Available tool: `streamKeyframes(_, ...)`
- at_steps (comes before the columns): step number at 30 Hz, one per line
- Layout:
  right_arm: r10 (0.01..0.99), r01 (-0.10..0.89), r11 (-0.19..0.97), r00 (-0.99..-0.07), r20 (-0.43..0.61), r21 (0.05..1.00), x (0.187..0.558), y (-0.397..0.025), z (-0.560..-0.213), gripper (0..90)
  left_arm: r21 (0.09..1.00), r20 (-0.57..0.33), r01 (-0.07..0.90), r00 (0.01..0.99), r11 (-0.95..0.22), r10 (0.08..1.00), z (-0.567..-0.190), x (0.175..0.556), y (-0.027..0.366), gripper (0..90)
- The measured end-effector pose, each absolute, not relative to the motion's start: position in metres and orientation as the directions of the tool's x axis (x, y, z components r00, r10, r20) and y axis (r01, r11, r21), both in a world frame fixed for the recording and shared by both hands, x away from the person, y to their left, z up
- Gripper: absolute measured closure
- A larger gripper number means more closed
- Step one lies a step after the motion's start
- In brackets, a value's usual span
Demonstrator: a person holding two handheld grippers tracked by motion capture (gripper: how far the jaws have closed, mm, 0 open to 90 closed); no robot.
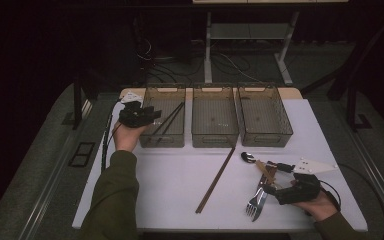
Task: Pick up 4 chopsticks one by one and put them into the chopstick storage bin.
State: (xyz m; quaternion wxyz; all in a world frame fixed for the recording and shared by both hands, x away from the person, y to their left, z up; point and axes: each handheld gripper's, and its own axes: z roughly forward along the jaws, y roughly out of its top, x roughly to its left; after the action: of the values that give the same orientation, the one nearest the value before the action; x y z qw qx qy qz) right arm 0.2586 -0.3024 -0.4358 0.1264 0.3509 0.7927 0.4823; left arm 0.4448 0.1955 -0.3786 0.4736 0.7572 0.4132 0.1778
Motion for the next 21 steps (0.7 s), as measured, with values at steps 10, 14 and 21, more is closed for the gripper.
streamKeyframes(10,0.674,0.440,0.282,-0.724,0.151,0.853,0.259,-0.302,-0.436,3.6,0.861,-0.140,0.456,0.638,-0.225,0.757,-0.372,0.422,0.190,45.1)
streamKeyframes(14,0.675,0.441,0.280,-0.722,0.151,0.853,0.261,-0.302,-0.436,3.6,0.862,-0.144,0.451,0.658,-0.233,0.739,-0.371,0.411,0.186,42.2)
streamKeyframes(21,0.676,0.443,0.275,-0.720,0.156,0.853,0.262,-0.303,-0.436,3.6,0.864,-0.128,0.429,0.694,-0.264,0.709,-0.371,0.387,0.175,39.4)
